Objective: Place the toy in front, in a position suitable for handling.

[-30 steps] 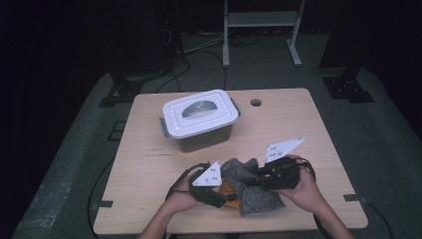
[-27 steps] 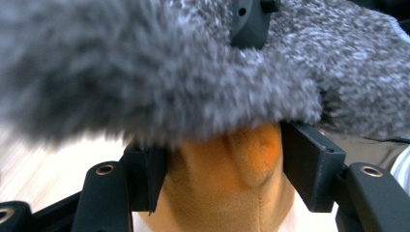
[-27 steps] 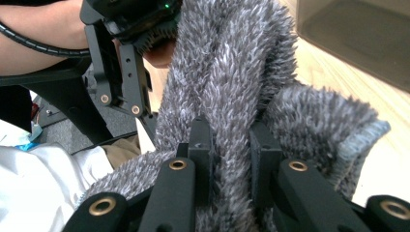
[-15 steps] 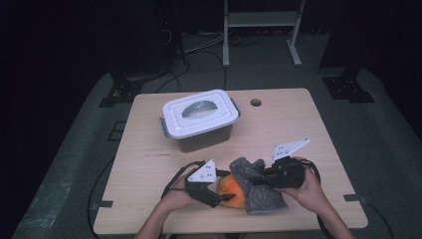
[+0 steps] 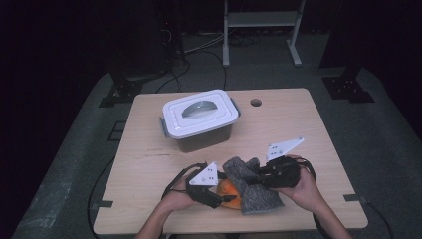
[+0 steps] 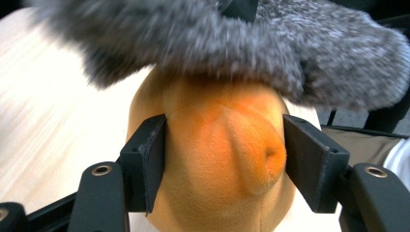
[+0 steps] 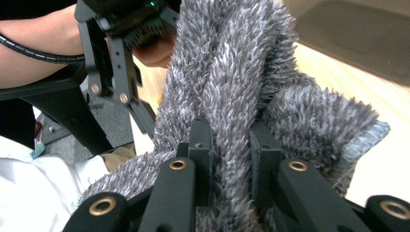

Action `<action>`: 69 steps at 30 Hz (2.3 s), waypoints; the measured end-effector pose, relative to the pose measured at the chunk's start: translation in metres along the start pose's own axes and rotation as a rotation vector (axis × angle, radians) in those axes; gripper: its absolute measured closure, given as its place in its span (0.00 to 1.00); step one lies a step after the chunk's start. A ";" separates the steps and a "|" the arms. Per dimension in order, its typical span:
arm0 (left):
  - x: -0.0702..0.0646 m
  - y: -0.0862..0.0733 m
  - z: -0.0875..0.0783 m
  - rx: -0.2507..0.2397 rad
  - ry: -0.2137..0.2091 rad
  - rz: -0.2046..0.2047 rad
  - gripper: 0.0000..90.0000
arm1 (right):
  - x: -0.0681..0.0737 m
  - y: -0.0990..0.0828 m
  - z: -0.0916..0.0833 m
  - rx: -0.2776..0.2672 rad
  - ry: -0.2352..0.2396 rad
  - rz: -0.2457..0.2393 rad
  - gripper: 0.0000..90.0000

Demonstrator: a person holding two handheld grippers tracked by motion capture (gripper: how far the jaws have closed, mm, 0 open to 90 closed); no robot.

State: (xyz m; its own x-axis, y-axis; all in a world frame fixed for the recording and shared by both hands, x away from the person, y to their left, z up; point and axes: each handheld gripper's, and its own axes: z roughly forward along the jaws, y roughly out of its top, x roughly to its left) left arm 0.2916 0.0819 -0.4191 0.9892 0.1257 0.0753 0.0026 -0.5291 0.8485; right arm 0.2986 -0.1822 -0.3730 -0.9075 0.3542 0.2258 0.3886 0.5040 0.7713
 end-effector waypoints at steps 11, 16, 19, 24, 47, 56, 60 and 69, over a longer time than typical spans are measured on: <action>0.007 0.004 -0.002 0.011 0.000 -0.059 0.24 | -0.013 -0.029 -0.009 -0.045 -0.033 0.076 0.83; 0.006 0.004 0.001 -0.009 0.044 -0.039 0.30 | -0.004 -0.023 -0.003 -0.057 -0.051 0.032 0.83; 0.009 0.000 -0.002 -0.003 0.051 -0.056 0.37 | -0.006 -0.025 -0.004 -0.066 -0.058 0.035 0.83; 0.018 -0.010 -0.007 -0.011 0.046 -0.113 0.37 | -0.012 -0.037 -0.005 -0.068 -0.067 0.057 0.83; 0.026 -0.020 -0.015 -0.007 0.020 -0.169 0.35 | -0.034 -0.058 -0.007 -0.053 -0.052 0.155 0.83; 0.022 -0.016 -0.013 0.003 0.005 -0.154 0.32 | -0.026 -0.040 -0.005 -0.113 -0.022 0.116 0.83; 0.020 -0.013 -0.011 0.017 -0.007 -0.140 0.30 | -0.022 -0.044 0.002 -0.071 -0.015 0.107 0.83; 0.021 -0.012 -0.003 0.075 0.011 -0.185 0.13 | -0.018 -0.051 0.002 -0.061 -0.001 0.107 0.83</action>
State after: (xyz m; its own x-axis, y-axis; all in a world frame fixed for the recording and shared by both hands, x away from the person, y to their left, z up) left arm 0.3115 0.0935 -0.4257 0.9692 0.2353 -0.0720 0.1952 -0.5572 0.8071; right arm 0.2954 -0.2131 -0.4180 -0.8614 0.4040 0.3080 0.4725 0.4145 0.7778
